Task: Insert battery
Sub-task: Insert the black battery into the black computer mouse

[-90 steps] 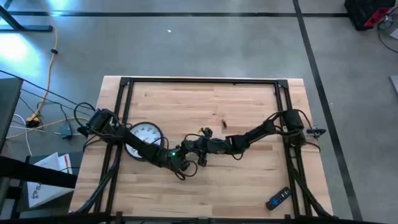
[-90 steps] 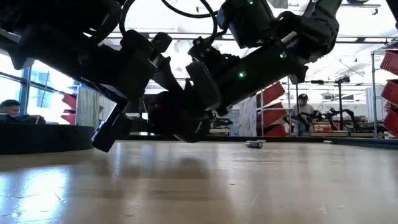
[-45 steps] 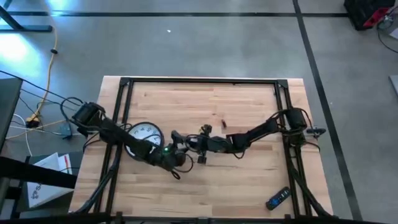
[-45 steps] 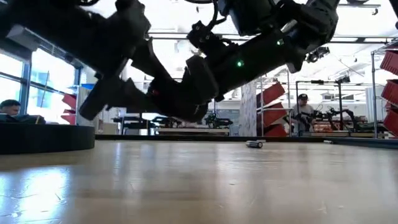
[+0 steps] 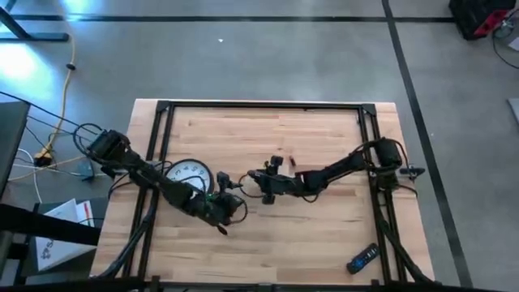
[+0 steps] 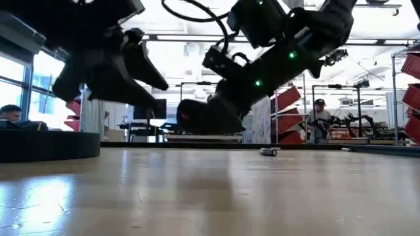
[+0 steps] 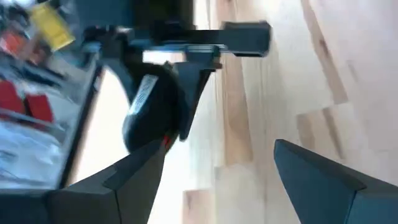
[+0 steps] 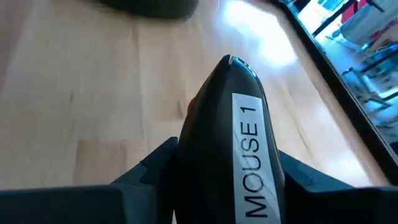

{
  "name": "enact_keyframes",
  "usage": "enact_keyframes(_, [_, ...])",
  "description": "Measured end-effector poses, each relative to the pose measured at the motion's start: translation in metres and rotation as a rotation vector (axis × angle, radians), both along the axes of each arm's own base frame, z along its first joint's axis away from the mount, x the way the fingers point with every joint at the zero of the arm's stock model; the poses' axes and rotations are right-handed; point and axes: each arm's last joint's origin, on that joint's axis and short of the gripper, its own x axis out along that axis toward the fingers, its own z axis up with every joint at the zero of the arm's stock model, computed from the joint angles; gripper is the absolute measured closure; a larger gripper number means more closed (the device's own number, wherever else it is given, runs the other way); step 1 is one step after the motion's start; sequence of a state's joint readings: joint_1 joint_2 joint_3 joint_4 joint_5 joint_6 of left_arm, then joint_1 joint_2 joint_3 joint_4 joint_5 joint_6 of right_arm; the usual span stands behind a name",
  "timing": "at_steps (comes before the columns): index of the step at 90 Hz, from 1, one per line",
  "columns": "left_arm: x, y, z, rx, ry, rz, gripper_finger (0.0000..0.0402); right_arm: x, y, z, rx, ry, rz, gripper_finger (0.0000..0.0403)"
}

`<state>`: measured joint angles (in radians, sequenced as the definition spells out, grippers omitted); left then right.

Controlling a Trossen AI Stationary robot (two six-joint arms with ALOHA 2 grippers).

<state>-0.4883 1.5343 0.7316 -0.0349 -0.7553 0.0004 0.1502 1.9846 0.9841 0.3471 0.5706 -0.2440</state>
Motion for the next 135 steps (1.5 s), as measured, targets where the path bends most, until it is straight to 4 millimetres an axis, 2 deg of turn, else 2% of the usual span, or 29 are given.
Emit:
enact_keyframes(15, [-0.016,0.024,0.009,-0.151,-0.065,0.163,0.0113,0.000,-0.003,0.000,-0.107,0.055,0.031,0.0255])
enact_keyframes(33, [-0.035,0.054,0.018,-0.393,-0.228,0.289,0.0094,-0.003,-0.007,-0.005,-0.092,0.127,0.079,0.0254])
enact_keyframes(47, [-0.043,0.072,0.023,-0.567,-0.383,0.269,0.0086,-0.006,-0.010,-0.009,-0.102,0.191,0.092,0.0254])
enact_keyframes(64, [-0.049,0.091,0.021,-0.689,-0.491,0.246,0.0084,-0.007,-0.019,-0.011,-0.090,0.233,0.105,0.0254])
enact_keyframes(82, [-0.050,0.100,0.017,-0.746,-0.516,0.226,0.0084,-0.001,-0.043,-0.004,0.093,0.280,0.045,0.0250])
enact_keyframes(95, [-0.051,0.105,0.015,-0.751,-0.535,0.249,0.0084,0.004,-0.052,0.003,0.163,0.312,0.056,0.0215])
enact_keyframes(117, [-0.051,0.107,0.014,-0.782,-0.541,0.283,0.0084,0.006,-0.050,0.005,0.195,0.306,0.083,0.0140])
enact_keyframes(135, [-0.051,0.106,0.015,-0.798,-0.537,0.245,0.0084,0.006,-0.035,0.008,0.254,0.292,0.117,0.0124])
